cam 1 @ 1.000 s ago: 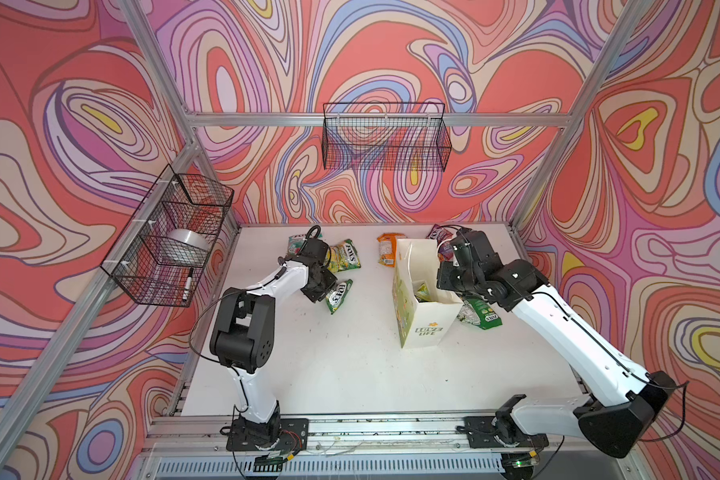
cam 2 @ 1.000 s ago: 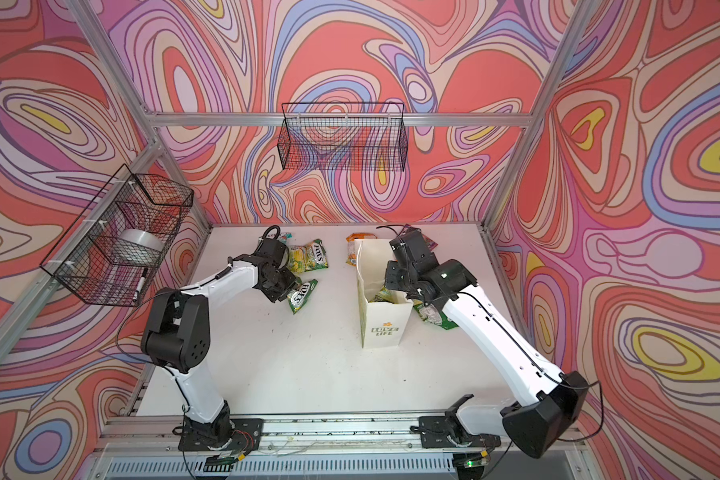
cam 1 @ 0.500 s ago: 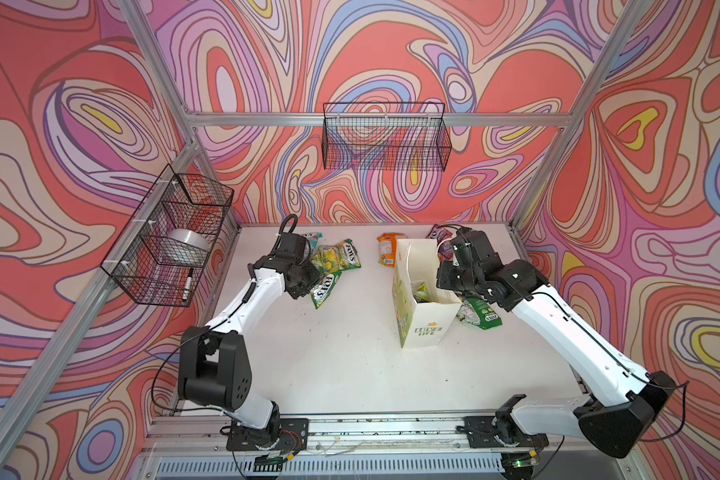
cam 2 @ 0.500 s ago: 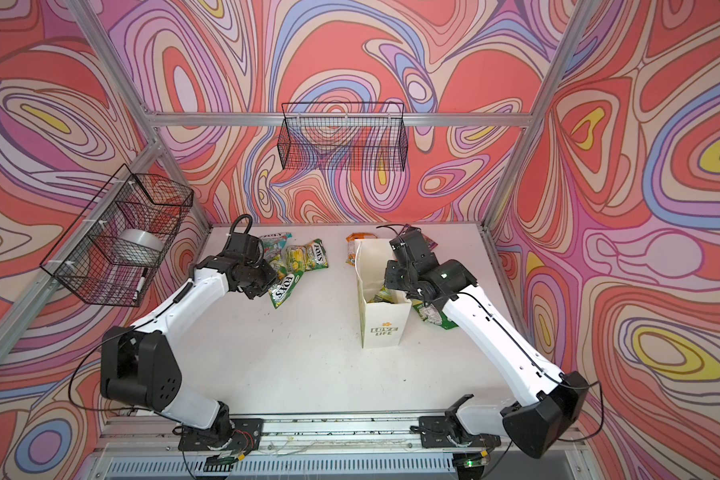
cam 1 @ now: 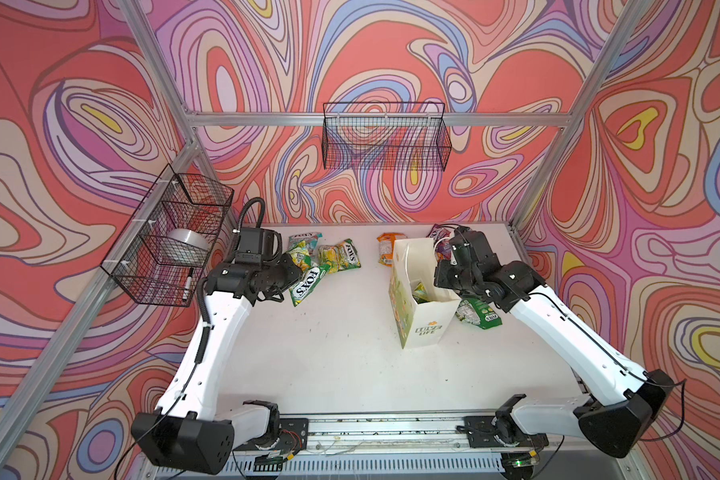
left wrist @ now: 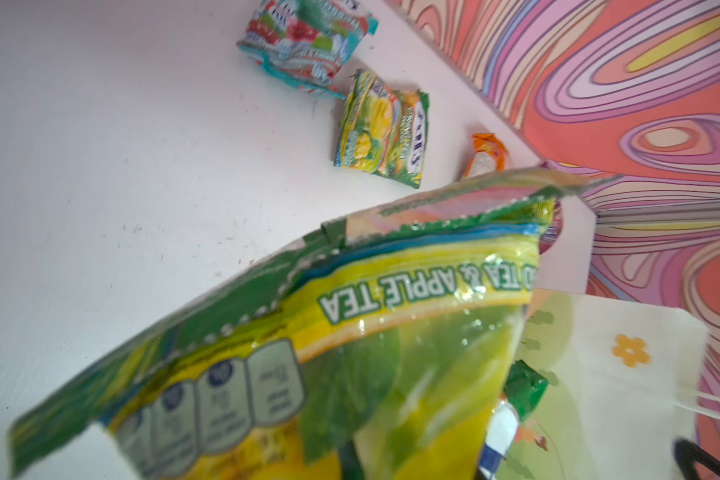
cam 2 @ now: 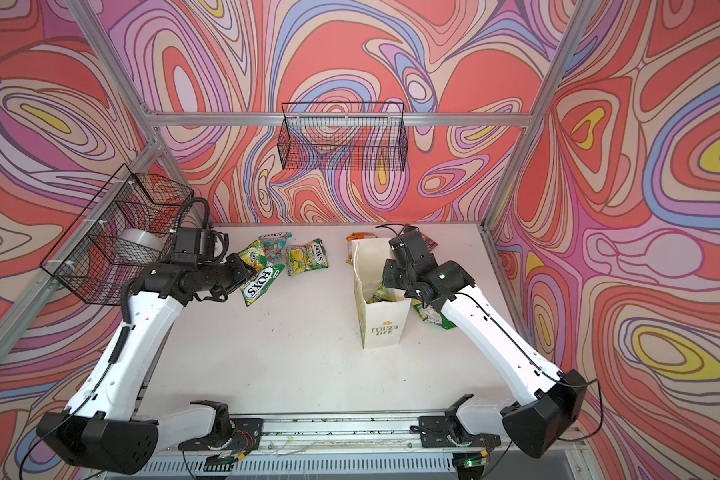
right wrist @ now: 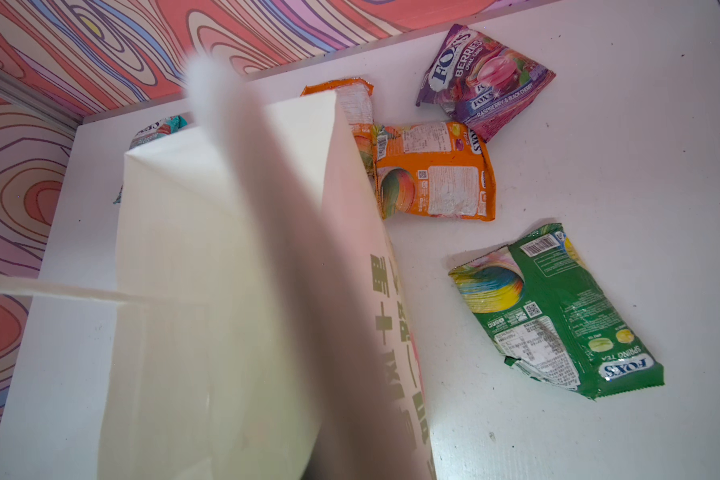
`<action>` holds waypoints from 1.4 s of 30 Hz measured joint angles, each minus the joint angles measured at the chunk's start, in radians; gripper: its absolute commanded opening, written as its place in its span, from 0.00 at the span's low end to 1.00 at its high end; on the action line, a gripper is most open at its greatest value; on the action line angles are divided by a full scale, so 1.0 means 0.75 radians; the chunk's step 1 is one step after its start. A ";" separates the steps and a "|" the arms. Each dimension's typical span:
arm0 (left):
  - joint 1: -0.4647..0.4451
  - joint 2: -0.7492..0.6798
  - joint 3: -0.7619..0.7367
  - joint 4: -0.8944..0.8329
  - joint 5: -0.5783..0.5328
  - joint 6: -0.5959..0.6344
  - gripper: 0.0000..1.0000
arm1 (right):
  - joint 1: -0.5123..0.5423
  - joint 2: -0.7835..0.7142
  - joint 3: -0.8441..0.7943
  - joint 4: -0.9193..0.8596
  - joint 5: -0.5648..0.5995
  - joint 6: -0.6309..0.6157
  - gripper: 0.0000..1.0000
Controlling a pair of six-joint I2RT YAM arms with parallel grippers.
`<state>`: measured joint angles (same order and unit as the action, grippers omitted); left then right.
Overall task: Place the snacks into the paper bag
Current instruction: 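Grasp the second Spring Tea packet with the left gripper and lift it, then carry the held packet with the left gripper over the bag opening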
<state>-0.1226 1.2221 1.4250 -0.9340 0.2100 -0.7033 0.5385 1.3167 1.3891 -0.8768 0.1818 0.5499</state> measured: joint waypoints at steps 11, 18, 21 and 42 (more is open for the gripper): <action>-0.182 0.093 0.562 -0.047 0.117 0.015 0.33 | 0.000 -0.001 0.000 0.019 -0.017 -0.009 0.00; -0.392 0.306 0.929 -0.028 0.129 0.003 0.32 | 0.000 -0.001 0.000 0.027 -0.029 -0.008 0.00; -0.482 0.390 1.036 -0.010 0.128 -0.006 0.32 | 0.000 -0.004 -0.004 0.032 -0.035 -0.008 0.00; -0.858 0.915 1.314 0.095 0.164 -0.068 0.31 | 0.000 -0.048 -0.027 0.036 -0.050 0.002 0.00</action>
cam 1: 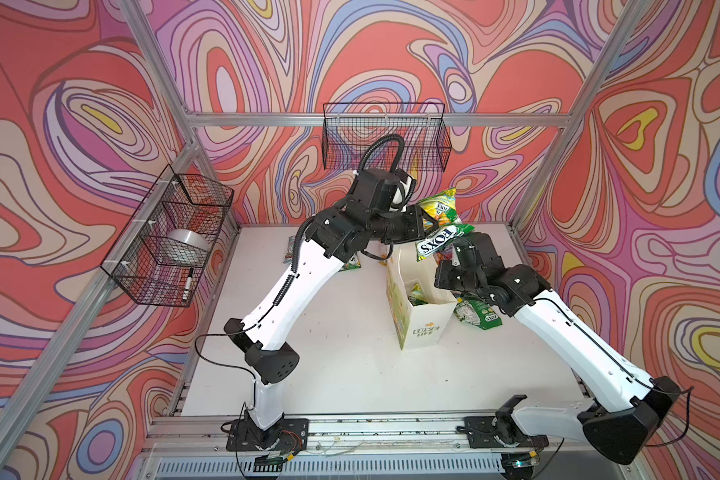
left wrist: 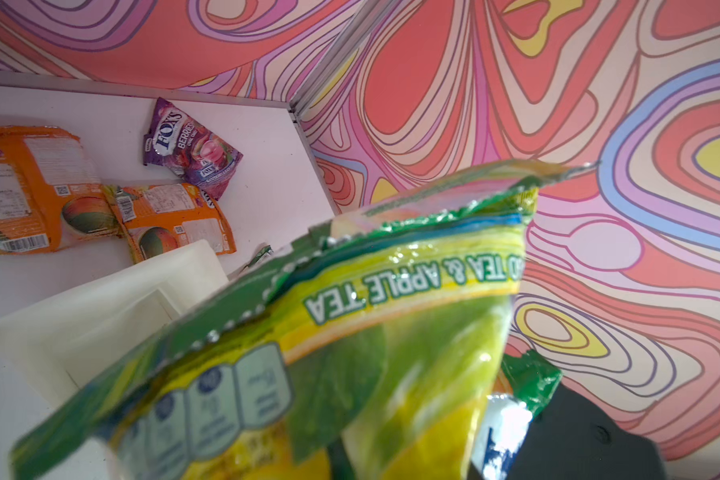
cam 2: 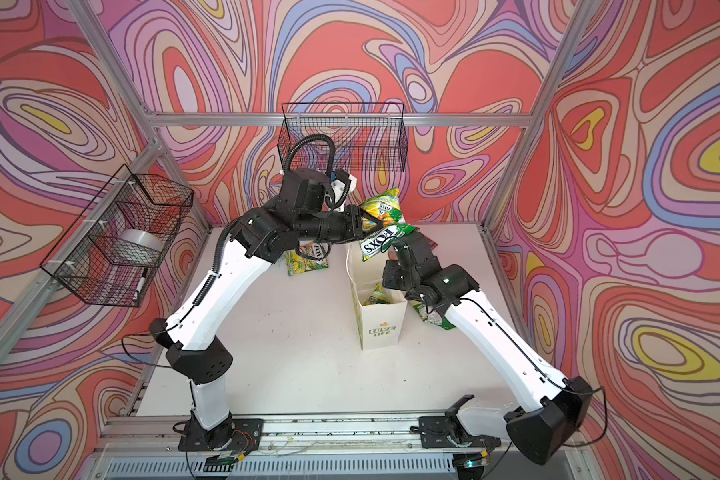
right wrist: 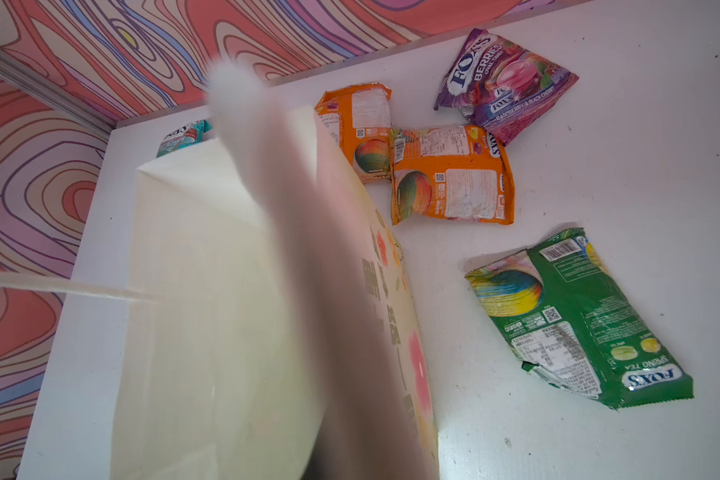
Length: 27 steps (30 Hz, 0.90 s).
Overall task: Place the snacks into the paper bag
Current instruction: 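Carry the held packet with the left gripper over the bag opening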
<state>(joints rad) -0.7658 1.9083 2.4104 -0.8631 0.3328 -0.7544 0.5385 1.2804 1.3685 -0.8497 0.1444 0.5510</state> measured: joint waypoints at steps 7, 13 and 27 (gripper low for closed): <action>0.014 -0.003 -0.238 0.171 0.037 -0.113 0.30 | -0.001 -0.006 -0.010 -0.021 0.003 0.022 0.00; 0.077 -0.050 -0.503 0.222 0.030 -0.153 0.30 | -0.001 -0.021 -0.018 -0.015 -0.002 0.036 0.00; 0.045 -0.065 -0.338 -0.036 -0.080 -0.017 0.31 | 0.000 -0.019 -0.018 0.037 -0.046 0.061 0.00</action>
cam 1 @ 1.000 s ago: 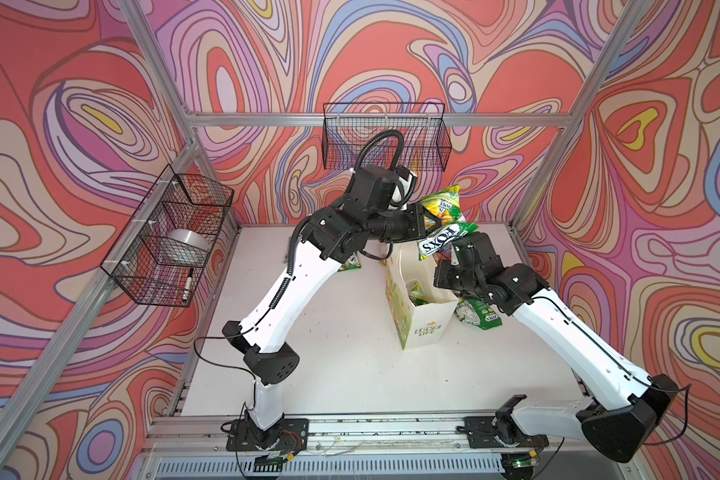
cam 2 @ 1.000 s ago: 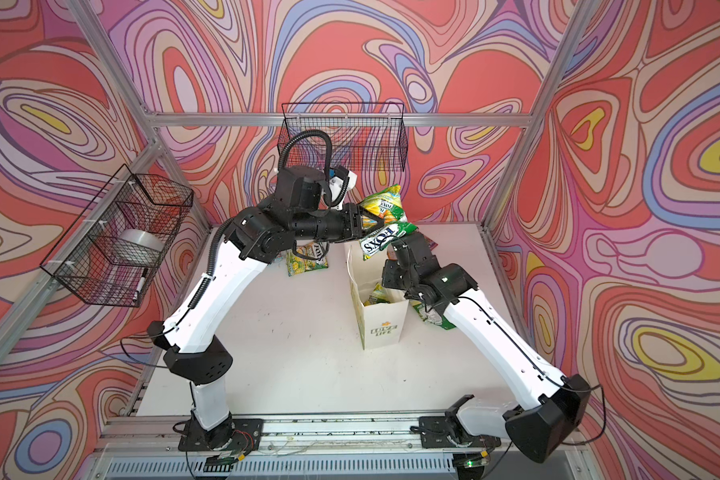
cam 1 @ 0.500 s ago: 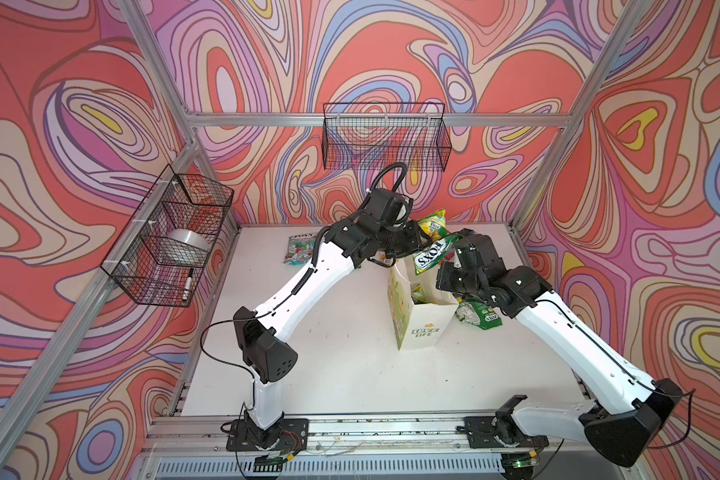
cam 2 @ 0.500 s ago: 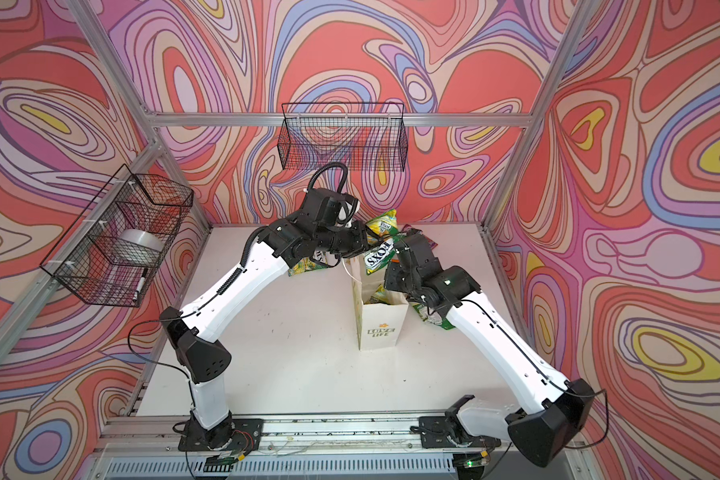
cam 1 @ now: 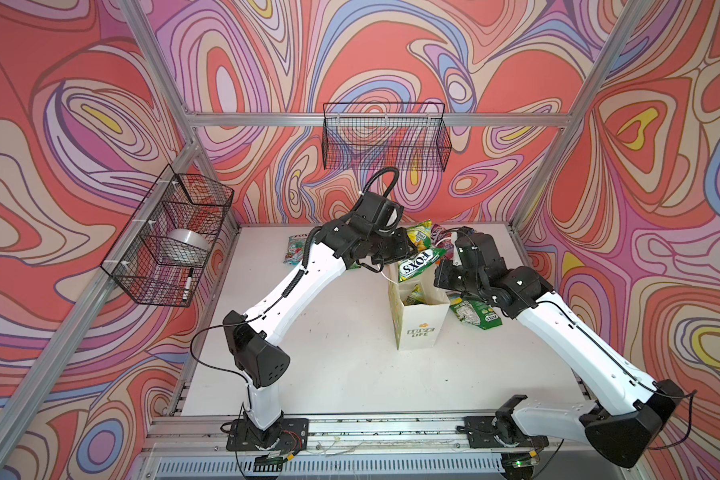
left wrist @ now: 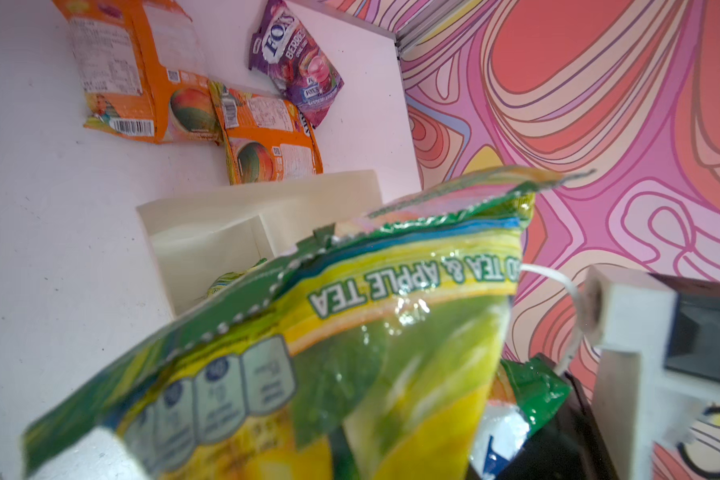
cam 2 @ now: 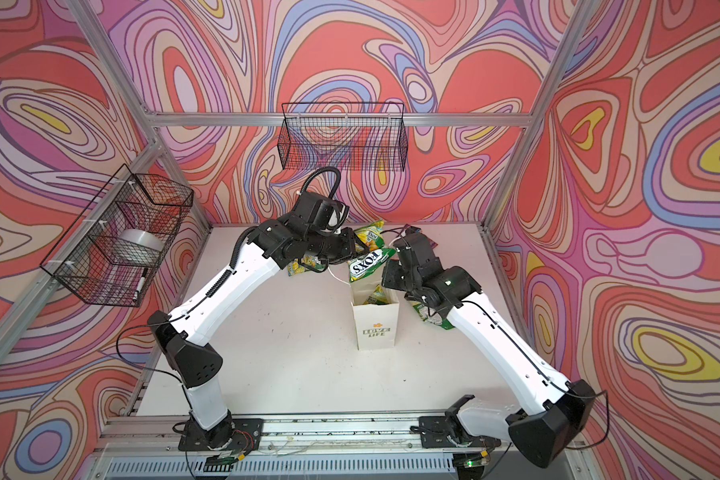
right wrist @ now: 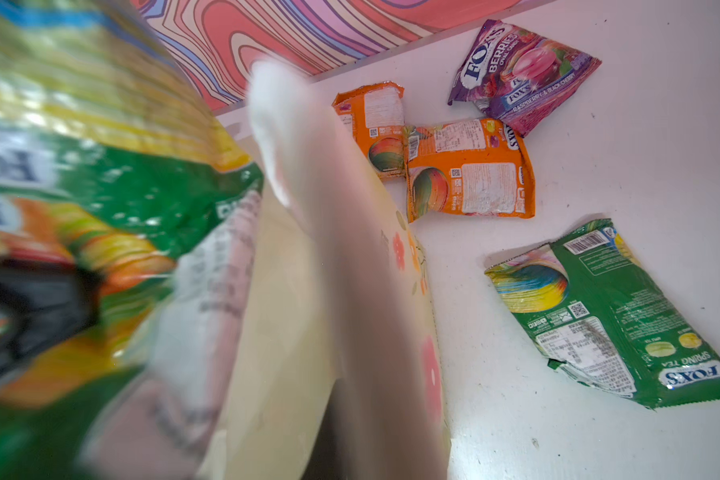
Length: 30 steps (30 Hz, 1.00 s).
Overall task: Place the snacks into the paper bag
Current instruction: 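Carry the held packet with the left gripper over the bag opening, then open the left gripper to drop the packet into the bag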
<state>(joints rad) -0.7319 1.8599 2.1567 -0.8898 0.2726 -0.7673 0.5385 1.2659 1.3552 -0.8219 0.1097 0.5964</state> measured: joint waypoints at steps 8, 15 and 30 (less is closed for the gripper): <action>-0.108 0.107 0.348 -0.211 -0.163 0.121 0.31 | 0.000 0.003 0.000 -0.002 -0.004 0.000 0.00; -0.103 0.126 0.230 -0.182 -0.180 0.063 0.32 | 0.000 0.005 0.001 -0.006 -0.004 0.000 0.00; -0.098 0.204 0.272 -0.282 -0.266 0.022 0.33 | 0.000 0.005 0.001 -0.009 -0.002 0.000 0.00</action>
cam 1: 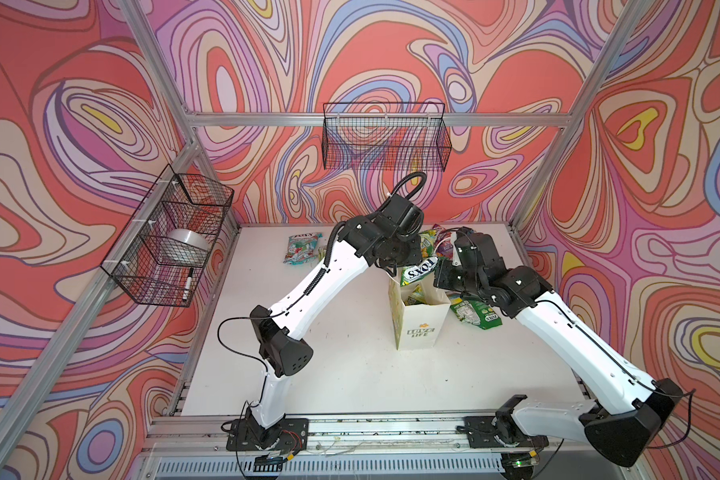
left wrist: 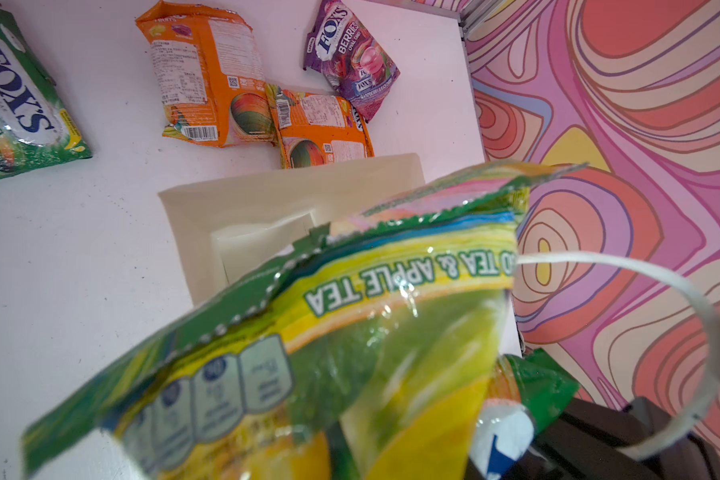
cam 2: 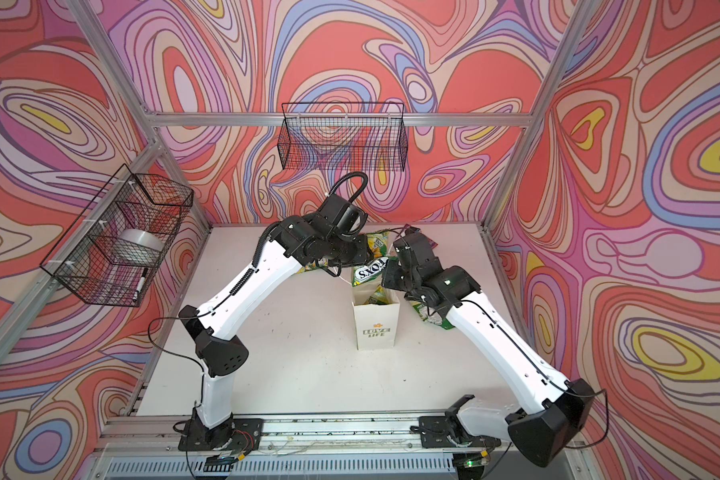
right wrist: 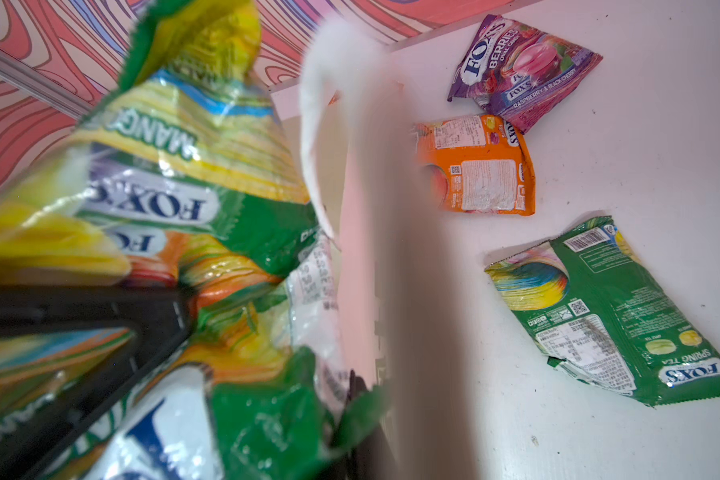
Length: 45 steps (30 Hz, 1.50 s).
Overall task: Place the snacks into the paper bag
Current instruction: 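Open the left gripper to drop the packet into the bag, then withdraw the left gripper from the bag toward the teal Mint Blossom packet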
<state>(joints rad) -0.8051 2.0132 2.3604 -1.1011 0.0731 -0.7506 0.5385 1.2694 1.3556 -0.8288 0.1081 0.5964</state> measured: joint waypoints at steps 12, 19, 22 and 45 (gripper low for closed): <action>-0.001 0.034 0.023 -0.066 -0.058 0.028 0.37 | 0.000 0.000 0.000 -0.002 0.011 0.000 0.00; -0.002 0.033 0.023 -0.087 -0.078 0.034 0.51 | 0.000 0.000 0.000 -0.001 0.020 0.000 0.00; -0.002 0.033 0.023 -0.094 -0.091 0.034 0.67 | 0.000 0.000 0.000 -0.002 0.026 0.000 0.00; 0.002 -0.249 0.182 -0.053 -0.104 0.176 0.91 | 0.000 -0.007 0.000 -0.007 0.047 0.000 0.00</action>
<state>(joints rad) -0.8036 1.8267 2.4969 -1.1408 -0.0048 -0.6186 0.5385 1.2644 1.3556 -0.8341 0.1436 0.5964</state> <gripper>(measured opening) 0.858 0.047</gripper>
